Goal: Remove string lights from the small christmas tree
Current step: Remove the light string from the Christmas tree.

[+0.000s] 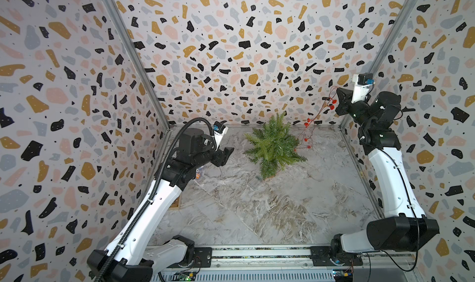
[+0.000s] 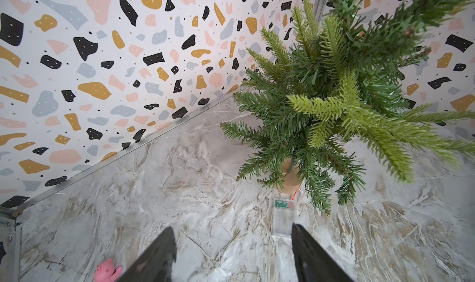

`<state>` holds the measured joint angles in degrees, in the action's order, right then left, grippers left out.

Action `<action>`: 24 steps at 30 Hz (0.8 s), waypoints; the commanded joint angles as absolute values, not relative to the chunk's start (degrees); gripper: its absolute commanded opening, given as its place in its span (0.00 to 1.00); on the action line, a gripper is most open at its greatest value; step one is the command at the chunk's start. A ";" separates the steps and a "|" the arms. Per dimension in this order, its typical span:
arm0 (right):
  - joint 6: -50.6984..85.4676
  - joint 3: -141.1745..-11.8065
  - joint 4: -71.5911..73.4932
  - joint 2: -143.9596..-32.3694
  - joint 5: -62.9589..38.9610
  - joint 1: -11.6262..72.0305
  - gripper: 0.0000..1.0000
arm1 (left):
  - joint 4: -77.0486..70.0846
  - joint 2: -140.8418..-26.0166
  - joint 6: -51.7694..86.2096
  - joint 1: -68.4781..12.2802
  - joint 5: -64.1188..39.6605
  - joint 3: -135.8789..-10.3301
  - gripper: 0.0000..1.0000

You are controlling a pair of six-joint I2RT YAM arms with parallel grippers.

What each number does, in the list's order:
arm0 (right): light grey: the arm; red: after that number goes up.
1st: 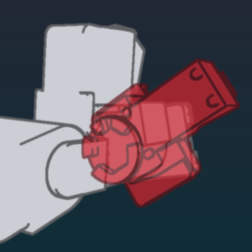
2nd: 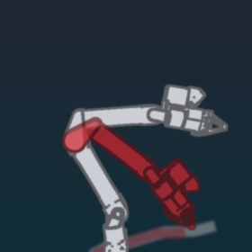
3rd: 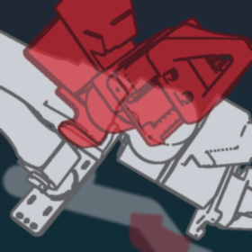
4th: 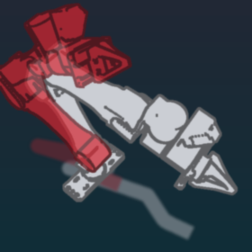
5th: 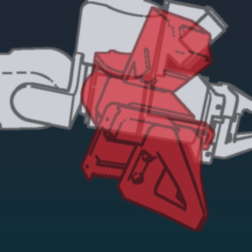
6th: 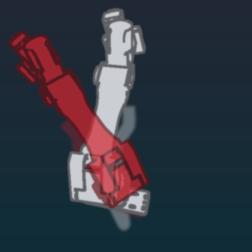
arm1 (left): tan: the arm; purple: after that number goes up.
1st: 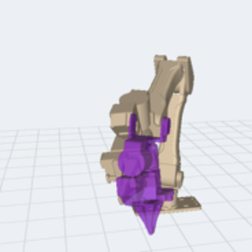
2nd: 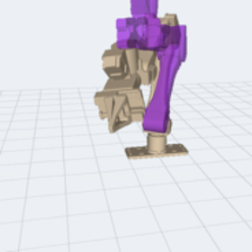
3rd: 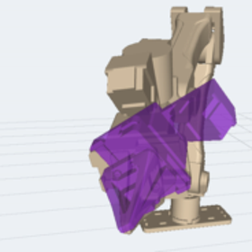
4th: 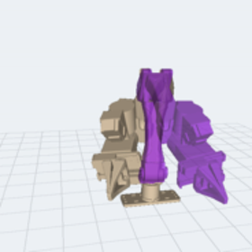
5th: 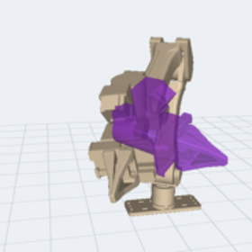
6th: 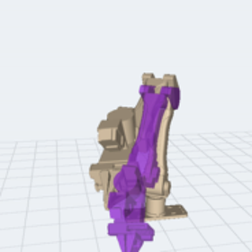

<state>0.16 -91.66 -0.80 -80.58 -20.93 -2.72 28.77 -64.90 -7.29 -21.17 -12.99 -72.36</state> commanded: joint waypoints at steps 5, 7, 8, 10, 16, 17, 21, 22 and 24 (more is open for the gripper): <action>-0.80 -85.74 0.09 -73.94 -16.94 -3.15 0.03 | 28.21 -63.55 -7.28 -20.91 -13.45 -71.89 0.70; -0.85 -84.19 -0.50 -72.68 -15.70 -3.46 0.03 | 28.25 -63.46 -7.22 -20.87 -13.54 -71.90 0.70; -0.77 -83.10 -0.77 -71.97 -15.03 -3.73 0.03 | 28.26 -63.37 -7.21 -20.85 -13.62 -71.98 0.70; -0.55 -80.97 -0.87 -70.60 -14.34 -4.27 0.03 | 28.33 -63.24 -7.29 -20.87 -13.62 -71.94 0.70; -0.55 -76.58 -3.11 -66.82 -11.85 -5.29 0.02 | 28.66 -63.19 -7.34 -20.76 -14.04 -72.33 0.70; -0.61 -75.84 -3.27 -65.92 -11.41 -5.51 0.03 | 28.73 -63.11 -7.30 -20.74 -14.21 -72.31 0.70; -0.12 -74.05 -3.69 -62.71 -11.02 -5.79 0.03 | 28.86 -63.19 -7.06 -20.81 -15.21 -72.31 0.71; -0.04 -74.10 -4.15 -62.23 -10.98 -5.78 0.03 | 28.87 -63.19 -6.80 -20.78 -15.46 -72.20 0.71; 0.00 -74.18 -5.32 -61.12 -10.99 -5.73 0.03 | 28.66 -62.89 -6.02 -20.74 -16.43 -71.67 0.70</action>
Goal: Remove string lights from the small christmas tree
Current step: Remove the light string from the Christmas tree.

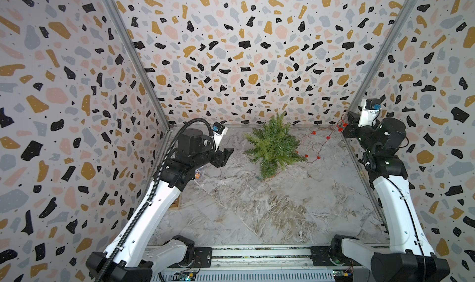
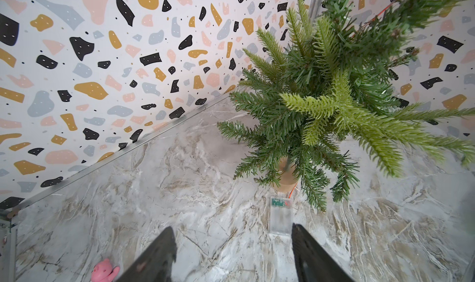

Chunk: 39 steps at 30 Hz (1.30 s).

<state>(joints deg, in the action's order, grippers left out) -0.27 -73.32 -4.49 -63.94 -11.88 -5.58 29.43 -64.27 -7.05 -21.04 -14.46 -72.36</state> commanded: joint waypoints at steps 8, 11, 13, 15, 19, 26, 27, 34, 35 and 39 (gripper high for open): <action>0.85 -72.38 -7.75 -56.60 -11.37 -5.72 0.03 | 27.31 -61.46 -2.80 -20.74 -18.01 -68.58 0.70; 1.16 -72.08 -8.62 -55.13 -11.52 -5.79 0.03 | 26.82 -61.13 -1.45 -20.74 -18.93 -67.75 0.70; 1.15 -71.89 -9.26 -54.29 -11.59 -5.80 0.03 | 26.42 -60.91 -0.63 -20.81 -19.44 -67.12 0.70; 1.14 -71.64 -10.03 -53.45 -11.25 -5.73 0.03 | 26.28 -60.73 0.10 -20.76 -19.69 -66.41 0.70; 0.95 -72.03 -11.33 -52.10 -10.13 -5.79 0.02 | 26.28 -60.47 0.73 -20.74 -20.25 -65.27 0.69; 1.58 -73.93 -12.82 -50.98 -10.99 -5.77 0.01 | 26.19 -59.61 1.24 -20.75 -20.74 -64.10 0.69; 1.66 -74.38 -13.08 -50.97 -11.07 -5.66 0.00 | 26.15 -59.59 1.36 -20.79 -20.83 -63.95 0.70; 2.52 -78.06 -13.29 -53.02 -14.67 -5.59 0.00 | 25.24 -59.26 2.38 -20.76 -21.53 -62.47 0.69; 2.63 -78.35 -13.51 -53.30 -15.26 -5.43 0.00 | 24.95 -59.15 2.69 -20.82 -21.69 -62.09 0.69; 2.72 -78.61 -13.85 -53.52 -14.74 -4.79 0.00 | 24.15 -58.67 3.29 -20.82 -22.01 -60.78 0.69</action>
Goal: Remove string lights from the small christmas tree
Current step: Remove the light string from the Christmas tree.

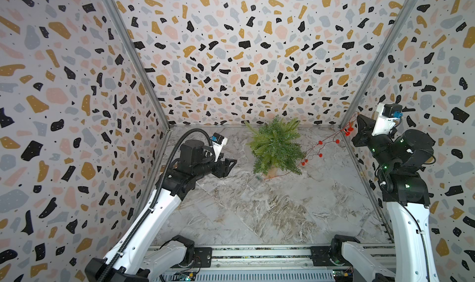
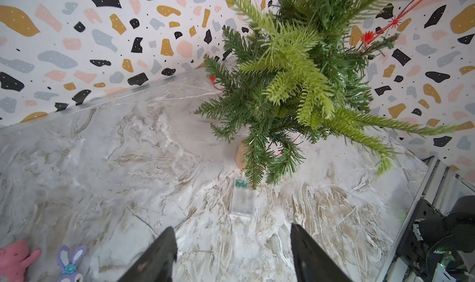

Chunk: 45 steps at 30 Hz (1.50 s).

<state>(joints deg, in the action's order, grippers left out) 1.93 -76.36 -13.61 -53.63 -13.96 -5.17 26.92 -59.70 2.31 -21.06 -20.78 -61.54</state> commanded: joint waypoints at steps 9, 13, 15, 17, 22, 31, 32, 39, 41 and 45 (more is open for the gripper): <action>2.11 -81.84 -13.66 -56.25 -14.61 -4.70 0.00 | 24.47 -57.67 3.27 -20.87 -22.24 -59.60 0.69; 2.23 -83.20 -11.28 -59.07 -16.70 -4.41 0.00 | 24.52 -57.33 3.44 -20.91 -22.04 -59.07 0.69; 2.33 -84.12 -10.36 -60.97 -17.27 -4.10 0.00 | 24.69 -57.22 3.46 -20.86 -21.83 -58.97 0.69; 2.21 -85.46 -9.91 -63.14 -17.14 -3.69 0.00 | 24.94 -57.13 3.37 -20.91 -21.65 -59.12 0.69; 1.51 -86.20 -7.43 -67.96 -16.17 -3.00 0.00 | 25.05 -57.06 3.25 -20.83 -21.54 -59.15 0.69; 0.53 -81.15 -3.80 -73.77 -13.80 -2.76 0.00 | 25.53 -58.97 2.09 -20.92 -20.92 -60.54 0.69; 0.43 -80.37 -3.36 -74.41 -13.37 -2.74 0.00 | 25.57 -59.26 2.03 -20.88 -20.83 -60.71 0.69; 0.87 -78.79 -0.45 -82.10 -12.91 -2.81 0.00 | 25.58 -60.55 1.85 -20.87 -20.74 -61.26 0.69; 1.03 -78.95 0.04 -84.14 -10.98 -2.81 0.00 | 25.58 -60.73 1.80 -20.91 -20.61 -61.26 0.69; 2.32 -76.88 2.53 -87.16 -7.35 -3.77 0.00 | 25.55 -60.95 1.62 -20.90 -20.57 -61.35 0.69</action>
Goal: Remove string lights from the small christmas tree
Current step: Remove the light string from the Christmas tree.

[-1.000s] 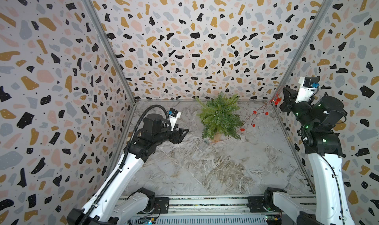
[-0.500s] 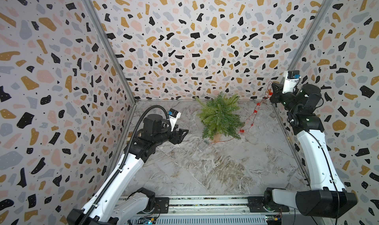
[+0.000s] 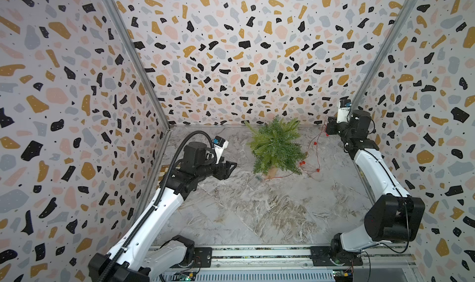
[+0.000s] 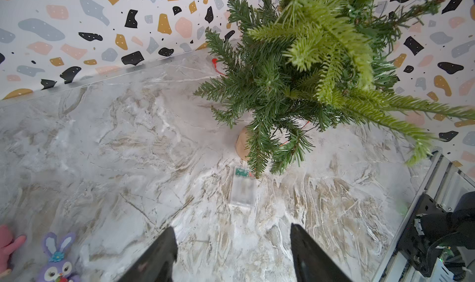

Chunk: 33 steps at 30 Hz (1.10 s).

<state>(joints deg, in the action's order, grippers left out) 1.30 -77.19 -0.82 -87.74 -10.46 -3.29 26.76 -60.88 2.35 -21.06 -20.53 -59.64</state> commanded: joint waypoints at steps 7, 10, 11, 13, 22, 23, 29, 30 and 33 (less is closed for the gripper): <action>3.67 -72.88 1.64 -89.78 -0.61 -6.07 0.00 | 26.06 -61.70 1.07 -20.92 -20.57 -62.13 0.69; 4.60 -69.50 2.08 -87.04 1.31 -7.74 0.00 | 26.06 -61.83 1.04 -20.91 -20.62 -62.31 0.69; 5.02 -68.68 2.00 -86.16 1.27 -8.67 0.00 | 25.99 -61.87 1.12 -20.87 -20.73 -62.38 0.69; 5.60 -66.78 1.37 -83.48 1.21 -10.82 0.00 | 25.84 -61.96 1.23 -20.87 -21.09 -62.48 0.69; 6.49 -69.59 0.49 -73.50 -5.38 -13.35 0.00 | 26.23 -62.74 0.77 -20.91 -21.28 -63.62 0.69; 6.81 -70.55 0.75 -73.82 -7.46 -13.28 0.00 | 26.26 -62.75 0.88 -20.84 -21.35 -63.56 0.69; 4.64 -80.59 -0.72 -79.60 -12.18 -8.87 0.00 | 26.44 -62.43 1.26 -20.87 -21.71 -63.06 0.69; 4.42 -82.21 -1.09 -80.35 -12.25 -8.15 0.00 | 26.45 -62.27 1.27 -20.83 -21.49 -62.94 0.70; 4.31 -85.79 -1.06 -81.52 -12.72 -6.96 0.00 | 26.63 -62.05 1.17 -20.85 -21.35 -62.84 0.69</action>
<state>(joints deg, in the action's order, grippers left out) 5.08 -82.02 0.25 -81.60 -10.90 -7.97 27.03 -62.72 1.69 -21.06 -20.73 -61.89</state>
